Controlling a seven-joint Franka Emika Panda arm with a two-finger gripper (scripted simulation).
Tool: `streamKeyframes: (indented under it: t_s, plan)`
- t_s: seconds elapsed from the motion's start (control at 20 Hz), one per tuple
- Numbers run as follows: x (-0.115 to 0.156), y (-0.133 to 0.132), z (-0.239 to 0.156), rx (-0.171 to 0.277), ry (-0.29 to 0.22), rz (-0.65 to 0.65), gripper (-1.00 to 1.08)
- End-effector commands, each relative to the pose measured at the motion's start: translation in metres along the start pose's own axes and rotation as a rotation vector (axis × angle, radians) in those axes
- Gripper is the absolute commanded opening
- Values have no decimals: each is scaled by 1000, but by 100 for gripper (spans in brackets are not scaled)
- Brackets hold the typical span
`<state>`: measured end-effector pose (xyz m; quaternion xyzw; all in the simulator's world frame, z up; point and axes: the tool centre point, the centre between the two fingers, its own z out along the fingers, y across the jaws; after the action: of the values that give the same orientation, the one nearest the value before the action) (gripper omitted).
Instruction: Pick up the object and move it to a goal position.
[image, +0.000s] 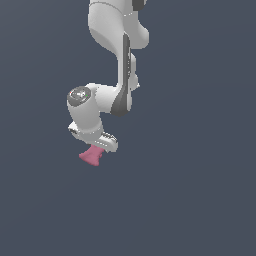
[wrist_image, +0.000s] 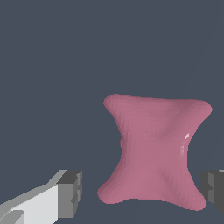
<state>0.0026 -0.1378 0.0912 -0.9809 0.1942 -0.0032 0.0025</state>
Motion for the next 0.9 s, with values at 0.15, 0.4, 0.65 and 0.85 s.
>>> streamKeyframes:
  t_s: [0.15,0.4,0.65,0.85]
  plan:
    - [4,23,16,-6,-5,66,100]
    - [4,24,18,-6,-6,65,100]
    - [3,24,35,-6,-5,67,100]
    - [3,25,57,-6,-5,69,100]
